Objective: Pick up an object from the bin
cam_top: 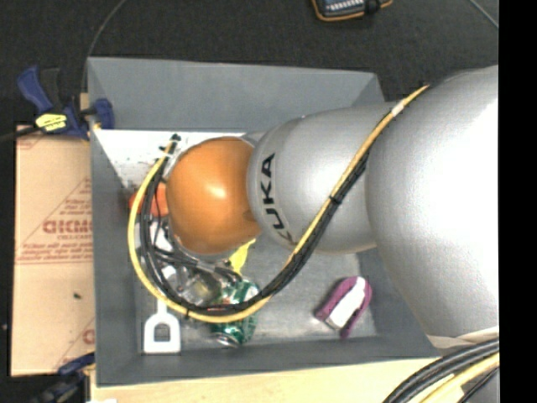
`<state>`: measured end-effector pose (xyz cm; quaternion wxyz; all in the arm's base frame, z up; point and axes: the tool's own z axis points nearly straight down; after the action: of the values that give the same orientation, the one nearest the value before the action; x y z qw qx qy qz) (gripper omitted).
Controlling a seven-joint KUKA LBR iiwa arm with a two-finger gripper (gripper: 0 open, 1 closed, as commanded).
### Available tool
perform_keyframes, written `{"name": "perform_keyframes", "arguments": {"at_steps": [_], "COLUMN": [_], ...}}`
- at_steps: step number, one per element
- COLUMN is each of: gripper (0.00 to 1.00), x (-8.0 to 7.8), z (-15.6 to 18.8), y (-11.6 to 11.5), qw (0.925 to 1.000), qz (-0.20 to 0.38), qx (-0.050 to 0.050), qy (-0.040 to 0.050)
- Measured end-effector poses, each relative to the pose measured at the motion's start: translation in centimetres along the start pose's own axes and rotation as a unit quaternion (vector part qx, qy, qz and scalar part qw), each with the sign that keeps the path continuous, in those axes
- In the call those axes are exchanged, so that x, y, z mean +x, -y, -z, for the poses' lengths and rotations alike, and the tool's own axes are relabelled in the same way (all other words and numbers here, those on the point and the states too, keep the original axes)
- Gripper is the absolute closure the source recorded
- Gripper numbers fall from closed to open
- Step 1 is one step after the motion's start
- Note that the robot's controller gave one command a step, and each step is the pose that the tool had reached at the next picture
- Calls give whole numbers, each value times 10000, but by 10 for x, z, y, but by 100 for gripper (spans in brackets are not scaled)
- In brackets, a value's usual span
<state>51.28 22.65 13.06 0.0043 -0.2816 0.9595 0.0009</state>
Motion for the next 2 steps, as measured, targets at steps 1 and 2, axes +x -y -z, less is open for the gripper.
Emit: {"name": "perform_keyframes", "arguments": {"at_steps": [1, 2], "gripper": [0, 0], "x": [28, 5], "z": [-28, -60], "y": [-26, 9], "qw": [9616, 9795], "qz": [2746, 2014], "qx": [-12, 5], "qy": [-17, 19]}}
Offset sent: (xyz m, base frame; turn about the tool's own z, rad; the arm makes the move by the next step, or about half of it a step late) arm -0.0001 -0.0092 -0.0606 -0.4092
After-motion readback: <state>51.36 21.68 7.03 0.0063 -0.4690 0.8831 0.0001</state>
